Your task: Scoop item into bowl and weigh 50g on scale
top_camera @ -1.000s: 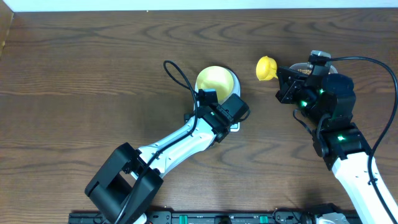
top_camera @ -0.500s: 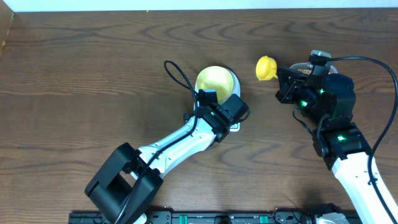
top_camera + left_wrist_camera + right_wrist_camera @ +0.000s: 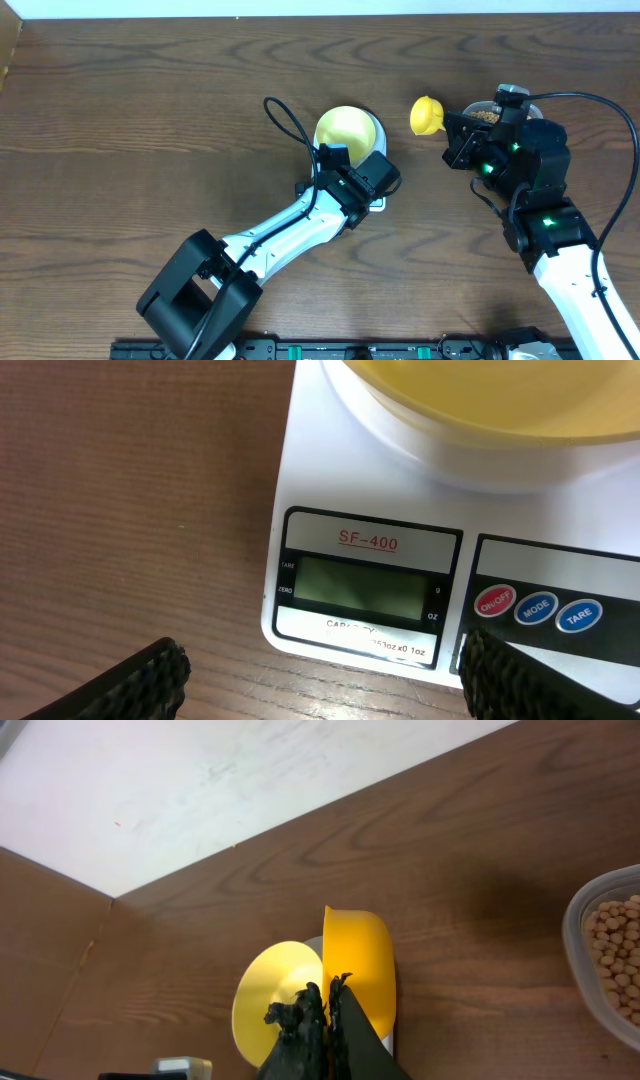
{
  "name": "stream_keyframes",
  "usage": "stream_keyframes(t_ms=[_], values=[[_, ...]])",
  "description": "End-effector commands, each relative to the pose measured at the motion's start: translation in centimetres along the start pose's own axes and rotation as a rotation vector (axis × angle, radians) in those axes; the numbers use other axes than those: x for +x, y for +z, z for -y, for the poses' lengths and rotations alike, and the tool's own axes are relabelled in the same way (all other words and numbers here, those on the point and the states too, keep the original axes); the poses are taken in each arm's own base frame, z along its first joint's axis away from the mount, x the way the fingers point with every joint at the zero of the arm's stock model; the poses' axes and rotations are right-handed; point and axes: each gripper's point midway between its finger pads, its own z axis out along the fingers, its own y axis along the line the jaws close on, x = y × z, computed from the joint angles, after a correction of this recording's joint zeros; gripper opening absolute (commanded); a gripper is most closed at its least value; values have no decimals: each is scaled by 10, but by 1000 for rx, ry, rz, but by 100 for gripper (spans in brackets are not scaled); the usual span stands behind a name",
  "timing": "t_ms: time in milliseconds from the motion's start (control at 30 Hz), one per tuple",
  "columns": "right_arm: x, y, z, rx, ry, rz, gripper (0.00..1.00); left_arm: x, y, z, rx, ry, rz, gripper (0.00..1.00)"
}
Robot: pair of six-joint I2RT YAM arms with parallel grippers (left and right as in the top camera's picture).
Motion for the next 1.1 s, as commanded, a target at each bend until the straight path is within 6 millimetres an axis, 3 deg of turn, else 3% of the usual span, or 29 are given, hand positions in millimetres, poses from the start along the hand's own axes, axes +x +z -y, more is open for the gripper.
stream_keyframes(t_ms=[0,833,1067], values=[[-10,-5,-8,-16,0,27,1,-1,1,-2,-18,22,16,89],[-13,-5,-5,2,-16,41,1,-7,11,11,14,-29,45,88],[-13,-5,-5,2,-16,41,1,-3,23,13,-7,-20,42,88]])
